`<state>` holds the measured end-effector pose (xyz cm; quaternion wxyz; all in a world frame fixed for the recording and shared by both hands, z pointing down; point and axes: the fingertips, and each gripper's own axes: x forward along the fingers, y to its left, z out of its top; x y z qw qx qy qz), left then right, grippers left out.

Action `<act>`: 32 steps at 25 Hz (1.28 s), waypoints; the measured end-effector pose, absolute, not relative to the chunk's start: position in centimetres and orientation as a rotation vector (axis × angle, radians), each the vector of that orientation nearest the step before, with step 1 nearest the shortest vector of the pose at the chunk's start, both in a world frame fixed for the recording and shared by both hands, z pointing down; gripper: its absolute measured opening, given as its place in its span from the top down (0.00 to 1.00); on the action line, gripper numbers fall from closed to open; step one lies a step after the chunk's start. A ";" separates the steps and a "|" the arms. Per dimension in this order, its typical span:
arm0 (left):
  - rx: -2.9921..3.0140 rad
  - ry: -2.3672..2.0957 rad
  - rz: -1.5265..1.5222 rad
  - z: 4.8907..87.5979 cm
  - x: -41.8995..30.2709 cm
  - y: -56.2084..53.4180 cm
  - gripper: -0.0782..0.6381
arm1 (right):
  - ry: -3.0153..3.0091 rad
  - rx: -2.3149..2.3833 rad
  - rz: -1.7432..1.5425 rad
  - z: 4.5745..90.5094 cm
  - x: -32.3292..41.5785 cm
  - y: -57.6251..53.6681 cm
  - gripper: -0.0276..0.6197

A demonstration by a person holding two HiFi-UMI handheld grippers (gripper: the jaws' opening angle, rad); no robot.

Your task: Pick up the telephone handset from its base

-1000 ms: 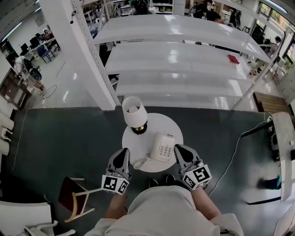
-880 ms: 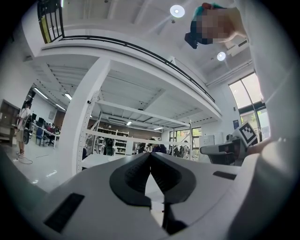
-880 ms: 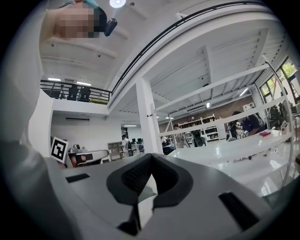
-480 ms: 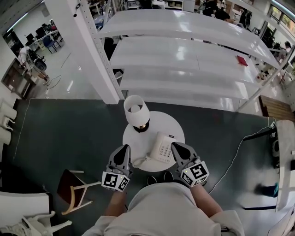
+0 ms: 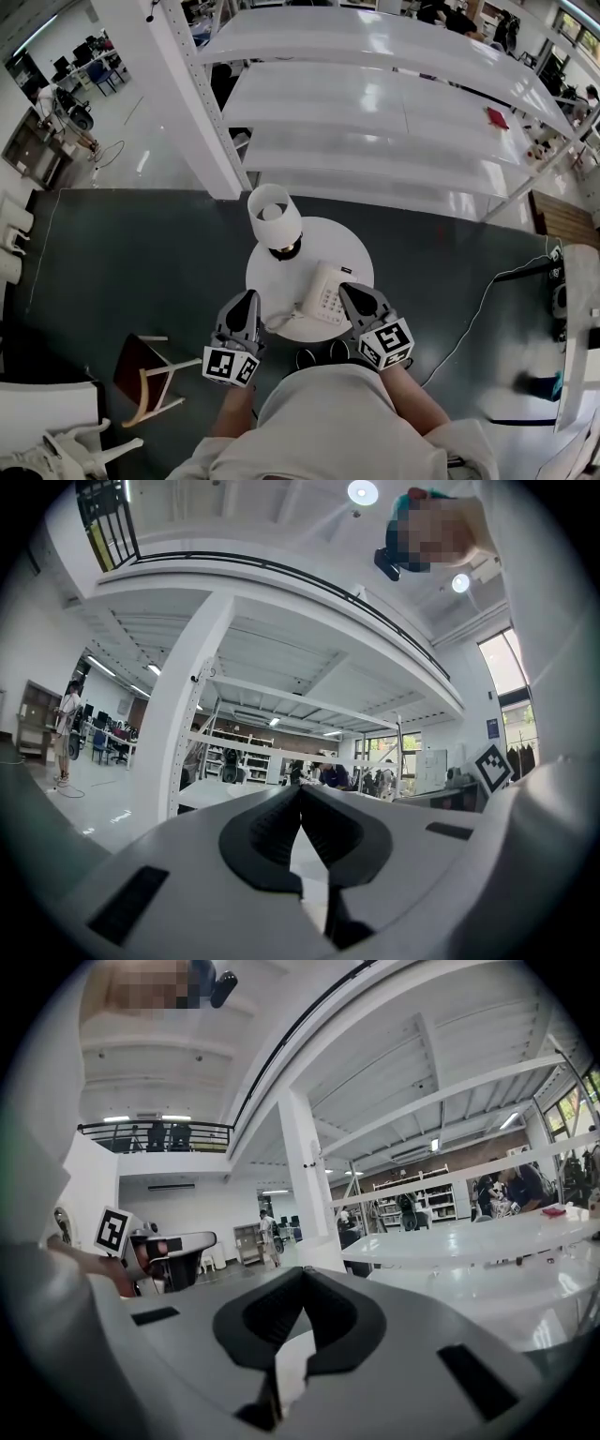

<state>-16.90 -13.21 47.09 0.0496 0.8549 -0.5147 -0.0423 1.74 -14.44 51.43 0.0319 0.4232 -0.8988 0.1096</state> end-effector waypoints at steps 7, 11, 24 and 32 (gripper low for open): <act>2.587 -1.570 -0.114 47.5 -16.9 -13.1 0.86 | -2.716 1.247 0.388 55.1 1.0 -15.0 0.94; 2.579 -1.572 -0.106 47.6 -17.4 -13.1 0.86 | -2.634 1.297 0.419 58.2 1.2 -15.7 0.94; 2.553 -1.578 -0.055 48.2 -18.3 -12.3 0.86 | -2.370 1.334 0.618 69.1 1.5 -17.4 0.94; 2.535 -1.592 -0.037 48.5 -19.4 -12.6 0.86 | -2.300 1.306 0.706 72.7 -0.1 -18.2 0.84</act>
